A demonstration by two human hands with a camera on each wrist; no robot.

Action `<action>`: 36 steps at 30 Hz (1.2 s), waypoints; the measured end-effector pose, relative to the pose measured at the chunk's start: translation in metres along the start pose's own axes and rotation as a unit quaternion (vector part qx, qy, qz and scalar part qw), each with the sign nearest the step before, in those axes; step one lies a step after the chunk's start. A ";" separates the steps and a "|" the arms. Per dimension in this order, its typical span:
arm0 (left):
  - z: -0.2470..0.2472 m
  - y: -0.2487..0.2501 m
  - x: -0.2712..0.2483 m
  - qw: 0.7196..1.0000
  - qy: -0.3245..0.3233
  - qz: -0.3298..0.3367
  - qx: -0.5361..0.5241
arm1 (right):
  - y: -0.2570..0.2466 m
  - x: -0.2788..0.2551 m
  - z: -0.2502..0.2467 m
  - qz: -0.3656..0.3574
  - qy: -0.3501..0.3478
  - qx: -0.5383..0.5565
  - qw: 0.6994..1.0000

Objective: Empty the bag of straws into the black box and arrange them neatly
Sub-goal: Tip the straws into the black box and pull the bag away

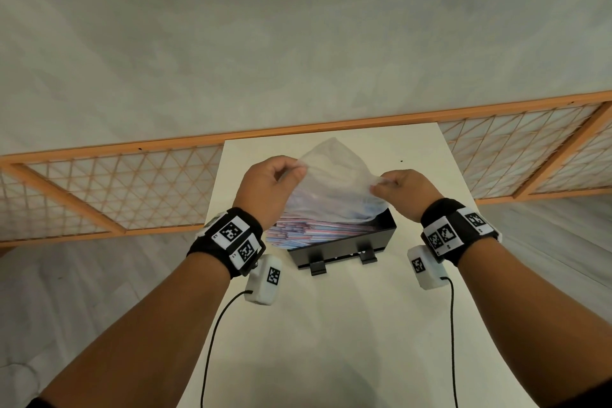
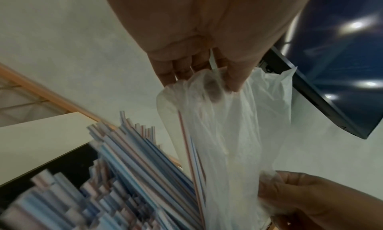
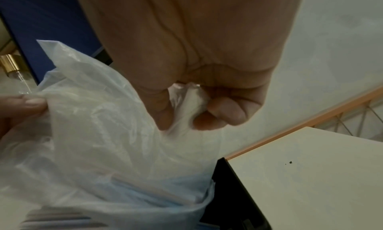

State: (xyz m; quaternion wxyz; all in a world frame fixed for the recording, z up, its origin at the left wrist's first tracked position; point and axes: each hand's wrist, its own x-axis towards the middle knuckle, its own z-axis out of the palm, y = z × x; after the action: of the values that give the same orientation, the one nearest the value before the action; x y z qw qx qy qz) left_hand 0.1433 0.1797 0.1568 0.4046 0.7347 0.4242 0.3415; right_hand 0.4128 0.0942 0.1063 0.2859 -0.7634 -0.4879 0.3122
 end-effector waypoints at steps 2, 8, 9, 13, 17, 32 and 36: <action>0.000 0.003 0.001 1.000 0.001 0.005 0.007 | 0.003 -0.003 0.000 -0.005 -0.001 -0.013 1.000; -0.003 0.006 0.000 0.999 -0.025 -0.021 0.017 | 0.012 -0.006 0.003 0.017 -0.035 0.074 0.996; -0.004 0.001 0.001 0.997 -0.054 -0.032 0.046 | 0.011 -0.006 0.002 0.026 -0.042 0.104 0.993; -0.005 -0.016 -0.002 0.969 -0.139 -0.069 0.193 | 0.007 -0.009 0.000 0.016 -0.044 0.114 0.992; -0.005 -0.021 -0.008 0.980 -0.073 -0.079 0.170 | 0.004 -0.011 -0.004 0.001 -0.011 0.106 0.994; -0.001 -0.010 -0.002 0.989 -0.054 -0.093 0.099 | -0.009 -0.015 -0.007 -0.078 0.099 -0.082 0.989; 0.009 -0.026 -0.007 0.967 -0.148 -0.116 0.174 | -0.005 -0.014 -0.001 -0.056 0.085 -0.124 0.987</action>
State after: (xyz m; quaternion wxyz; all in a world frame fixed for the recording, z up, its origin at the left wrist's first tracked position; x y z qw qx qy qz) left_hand 0.1387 0.1786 0.1292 0.3658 0.7816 0.4952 0.1008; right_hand 0.4066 0.0825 0.1134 0.2460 -0.7883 -0.5388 0.1668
